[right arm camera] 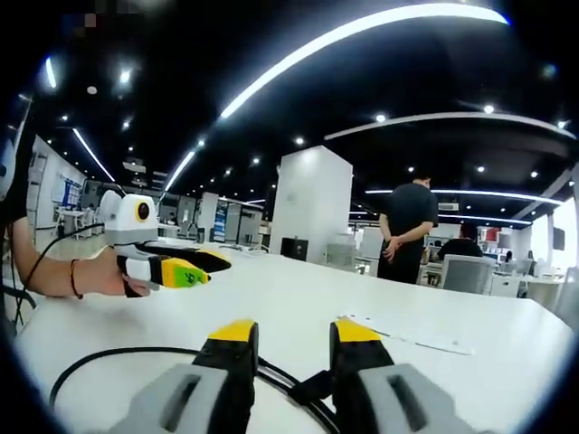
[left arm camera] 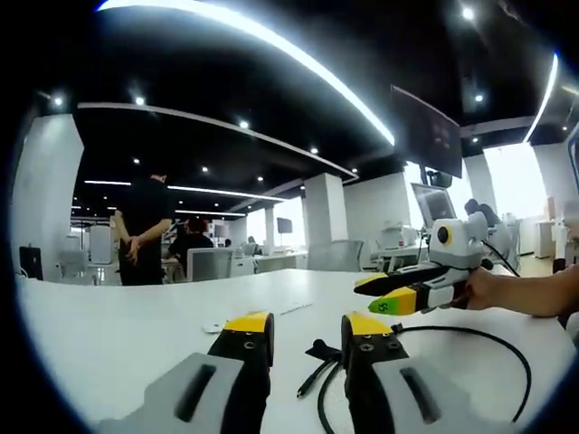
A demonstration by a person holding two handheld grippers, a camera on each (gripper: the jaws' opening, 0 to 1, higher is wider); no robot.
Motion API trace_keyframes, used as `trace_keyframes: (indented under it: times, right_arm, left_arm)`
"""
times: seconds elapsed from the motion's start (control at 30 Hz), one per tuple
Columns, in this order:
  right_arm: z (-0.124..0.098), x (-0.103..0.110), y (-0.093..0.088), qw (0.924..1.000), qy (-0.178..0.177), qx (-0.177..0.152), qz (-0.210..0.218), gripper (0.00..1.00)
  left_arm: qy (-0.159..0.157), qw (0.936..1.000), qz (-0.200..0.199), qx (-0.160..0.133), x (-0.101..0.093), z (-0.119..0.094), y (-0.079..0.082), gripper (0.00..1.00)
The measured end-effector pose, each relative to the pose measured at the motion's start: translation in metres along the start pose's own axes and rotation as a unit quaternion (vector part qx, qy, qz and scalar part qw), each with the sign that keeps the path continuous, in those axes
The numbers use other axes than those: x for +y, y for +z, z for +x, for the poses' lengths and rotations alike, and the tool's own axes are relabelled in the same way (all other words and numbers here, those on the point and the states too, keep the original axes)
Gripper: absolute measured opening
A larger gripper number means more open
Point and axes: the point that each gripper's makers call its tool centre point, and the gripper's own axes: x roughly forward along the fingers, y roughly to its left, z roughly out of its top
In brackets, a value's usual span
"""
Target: Find the charging cable on the desk, coil it up and secure with Velcro.
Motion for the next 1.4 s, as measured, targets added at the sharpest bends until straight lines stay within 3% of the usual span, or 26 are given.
trace_keyframes:
  times: [1.4]
  right_arm:
    - [0.0008,0.0032,-0.0004,1.0000,-0.004,0.004,0.005,0.31]
  left_arm:
    - [-0.005,1.0000,0.006,0.001,-0.0034,0.0007,0.0033,0.31]
